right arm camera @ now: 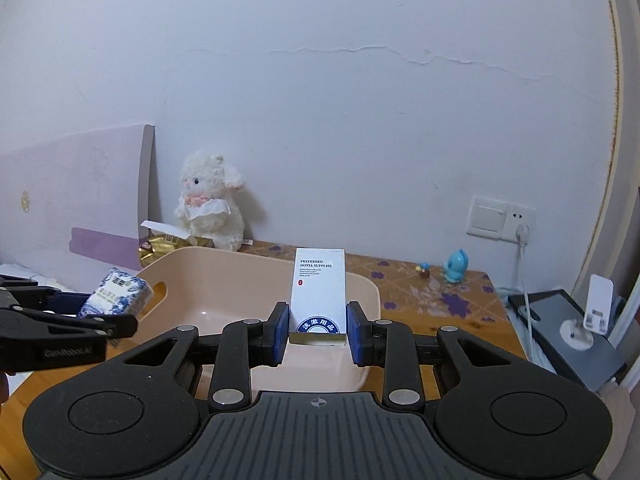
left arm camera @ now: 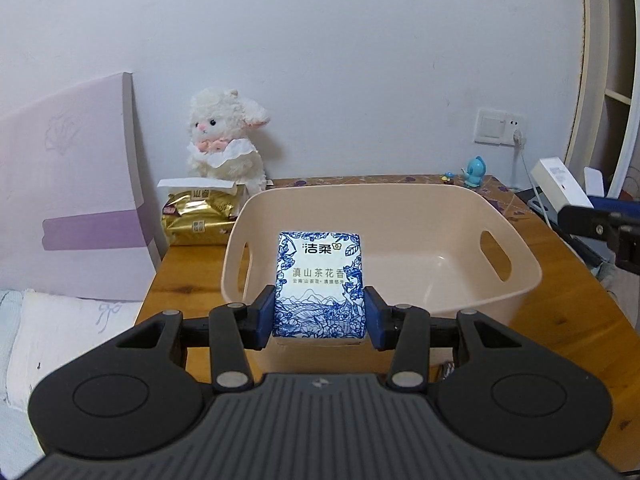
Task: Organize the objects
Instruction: 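Lower both boxes into the beige basket and open both tools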
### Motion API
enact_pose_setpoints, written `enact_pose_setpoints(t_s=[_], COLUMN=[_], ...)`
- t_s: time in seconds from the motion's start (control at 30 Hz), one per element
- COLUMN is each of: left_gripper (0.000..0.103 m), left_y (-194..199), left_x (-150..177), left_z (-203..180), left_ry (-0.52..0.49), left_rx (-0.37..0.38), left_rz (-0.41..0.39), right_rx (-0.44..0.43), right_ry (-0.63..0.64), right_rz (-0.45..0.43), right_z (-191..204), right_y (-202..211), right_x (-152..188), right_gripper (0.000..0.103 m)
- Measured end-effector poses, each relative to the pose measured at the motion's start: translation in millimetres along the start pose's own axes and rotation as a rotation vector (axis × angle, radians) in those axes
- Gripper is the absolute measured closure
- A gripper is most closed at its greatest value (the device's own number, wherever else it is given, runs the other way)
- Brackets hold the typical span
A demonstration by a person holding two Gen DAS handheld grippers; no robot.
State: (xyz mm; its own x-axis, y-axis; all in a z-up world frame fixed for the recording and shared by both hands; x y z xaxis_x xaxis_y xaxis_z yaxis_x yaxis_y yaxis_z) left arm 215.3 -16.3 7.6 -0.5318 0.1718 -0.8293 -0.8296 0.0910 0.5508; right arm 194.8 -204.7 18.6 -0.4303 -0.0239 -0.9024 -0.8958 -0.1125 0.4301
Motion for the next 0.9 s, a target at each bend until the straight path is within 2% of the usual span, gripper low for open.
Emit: enact_pose_setpoints(t_s=[0.17, 0.33, 0.57, 0.67, 0.8, 0.83, 0.87, 0.9], left_gripper=[0.055, 0.056, 0.056, 0.056, 0.055, 0.055, 0.055, 0.054], left_y=[-25, -56, -96, -109, -115, -116, -115, -114], left_x=[-14, -19, -7, 2, 5, 5, 4, 4], left_z=[-5, -12, -26, -29, -26, -25, -25, -25], left_ry=[-0.036, -0.052, -0.097, -0.087, -0.062, -0.066, -0.071, -0.075], left_rx=[-0.016, -0.013, -0.014, 0.013, 0.028, 0.025, 0.023, 0.024], left_rz=[0.014, 0.072, 0.178, 0.237, 0.264, 0.263, 0.259, 0.253], right_rx=[0.004, 0.017, 0.027, 0.036, 0.045, 0.045, 0.053, 0.059], right_ry=[-0.013, -0.001, 0.035, 0.046, 0.041, 0.038, 0.038, 0.041], right_rz=[0.030, 0.091, 0.218, 0.257, 0.286, 0.291, 0.290, 0.282], right_z=[-2, -4, -1, 0, -1, -2, -2, -3], right_y=[-27, -52, -86, -97, -102, -102, -101, -100], right_x=[-2, 4, 22, 30, 38, 39, 40, 40], right_gripper=[0.075, 0.075, 0.075, 0.075, 0.074, 0.071, 0.063, 0.062])
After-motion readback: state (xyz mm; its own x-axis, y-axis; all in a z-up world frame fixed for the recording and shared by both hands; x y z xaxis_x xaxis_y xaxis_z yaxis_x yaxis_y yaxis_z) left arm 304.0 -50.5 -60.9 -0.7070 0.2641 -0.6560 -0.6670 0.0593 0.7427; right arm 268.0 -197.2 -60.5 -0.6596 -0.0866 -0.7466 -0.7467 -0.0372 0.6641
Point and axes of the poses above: each gripper's, at about its wrist camera, not at the fingertips, and y roughly against the way its jaws point, z to its left, x to its underside, the point moved 7 cm from there along -y, roughly the way its jaws point, and after that the axes turned 4 degrees about -y, right-handed, at the moved point
